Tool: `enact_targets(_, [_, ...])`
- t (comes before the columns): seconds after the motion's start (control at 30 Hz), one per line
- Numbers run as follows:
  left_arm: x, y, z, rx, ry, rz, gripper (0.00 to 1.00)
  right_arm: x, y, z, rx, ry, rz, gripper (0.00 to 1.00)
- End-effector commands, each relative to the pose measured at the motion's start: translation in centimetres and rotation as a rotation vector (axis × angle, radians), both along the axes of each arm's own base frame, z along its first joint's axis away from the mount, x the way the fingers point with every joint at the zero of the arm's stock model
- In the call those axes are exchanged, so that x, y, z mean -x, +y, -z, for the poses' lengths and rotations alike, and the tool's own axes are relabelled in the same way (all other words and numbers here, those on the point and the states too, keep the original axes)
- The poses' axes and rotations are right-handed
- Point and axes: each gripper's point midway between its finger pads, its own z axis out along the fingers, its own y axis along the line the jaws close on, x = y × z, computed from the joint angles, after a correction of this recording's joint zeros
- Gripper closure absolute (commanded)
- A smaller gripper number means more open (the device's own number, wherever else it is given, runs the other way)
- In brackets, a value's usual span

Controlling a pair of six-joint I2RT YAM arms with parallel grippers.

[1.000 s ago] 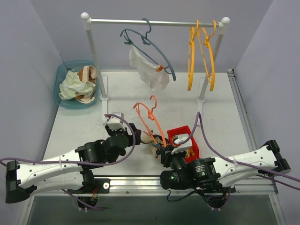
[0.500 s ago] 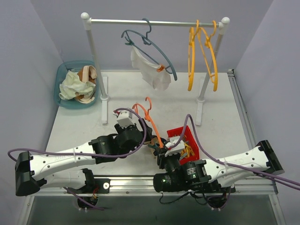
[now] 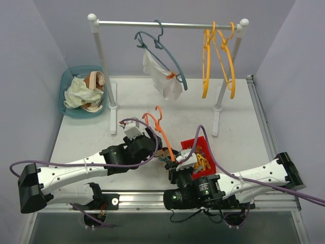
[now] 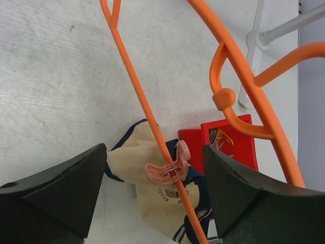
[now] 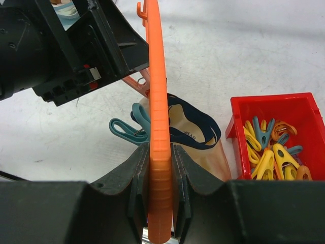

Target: Remove the underwear clipped to the hanger

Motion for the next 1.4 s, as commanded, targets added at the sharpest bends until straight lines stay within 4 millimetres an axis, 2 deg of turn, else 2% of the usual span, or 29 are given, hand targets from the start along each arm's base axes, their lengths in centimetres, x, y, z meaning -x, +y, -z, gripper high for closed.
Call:
enact_targets(0.0, [-0.4,-1.2,-0.3,0.091,0.017,-0.014,0.16,-0.5,0.0,-2.5,-0.042,-0.079,0.038,1.00])
enact_targets(0.13, [-0.5,-2.0,-0.3,0.130,0.025,-0.008,0.20,-0.5,0.0,-2.4,-0.039,-0.081,0.037,1.00])
enact_targets(0.23, [-0.5,-2.7,-0.3,0.143,0.029,0.011,0.29,-0.4,0.2,-2.3,-0.035,-0.079,0.036,1.00])
enact_targets(0.3, [-0.5,-3.0,-0.2,0.140,0.033,0.013,0.44,-0.5,0.2,-2.3,-0.034,-0.079,0.037,1.00])
enact_targets(0.37, [-0.6,-3.3,-0.1,0.140,0.034,0.022,0.54,-0.4,0.2,-2.2,-0.034,-0.078,0.034,1.00])
enact_targets(0.4, [-0.6,-3.3,-0.1,0.138,0.035,0.024,0.66,-0.4,0.2,-2.3,-0.035,-0.077,0.035,1.00])
enact_targets(0.5, [-0.6,-3.1,0.0,0.133,0.035,0.019,0.85,-0.5,0.0,-2.2,-0.031,-0.080,0.035,1.00])
enact_targets(0.6, [-0.7,-2.4,-0.1,0.126,0.034,0.008,0.97,-0.4,0.0,-2.1,-0.026,-0.079,0.033,1.00])
enact_targets(0.77, [-0.6,-0.8,-1.6,0.127,0.000,-0.010,0.98,-0.5,-0.3,-1.7,-0.024,-0.076,0.037,1.00])
enact_targets(0.9, [-0.4,1.3,-3.1,0.128,-0.039,-0.043,0.97,-0.8,-0.7,-0.8,-0.008,-0.054,0.044,1.00])
enact_targets(1.03, [0.1,3.4,-3.7,0.126,-0.061,-0.056,0.97,-1.3,-0.9,-0.1,0.005,-0.044,0.063,1.00])
enact_targets(1.13, [0.8,4.7,-2.4,0.065,-0.036,-0.048,0.97,-1.6,-1.2,0.2,0.011,-0.038,0.075,1.00])
enact_targets(1.17, [1.2,5.1,-1.2,0.036,-0.015,-0.040,0.97,-1.7,-1.3,0.4,0.017,-0.039,0.080,1.00])
enact_targets(1.23, [1.8,6.0,0.3,-0.005,0.017,-0.030,0.89,-1.8,-1.4,0.7,0.017,-0.029,0.085,1.00])
enact_targets(1.3, [2.3,6.6,1.9,-0.039,0.035,-0.018,0.72,-1.9,-1.3,0.8,0.019,-0.029,0.087,1.00])
enact_targets(1.33, [2.5,6.7,2.0,-0.034,0.037,-0.011,0.59,-1.9,-1.3,0.9,0.024,-0.028,0.088,1.00])
enact_targets(1.37, [2.5,6.7,2.1,-0.033,0.033,-0.002,0.56,-1.9,-1.2,0.9,0.023,-0.025,0.089,1.00])
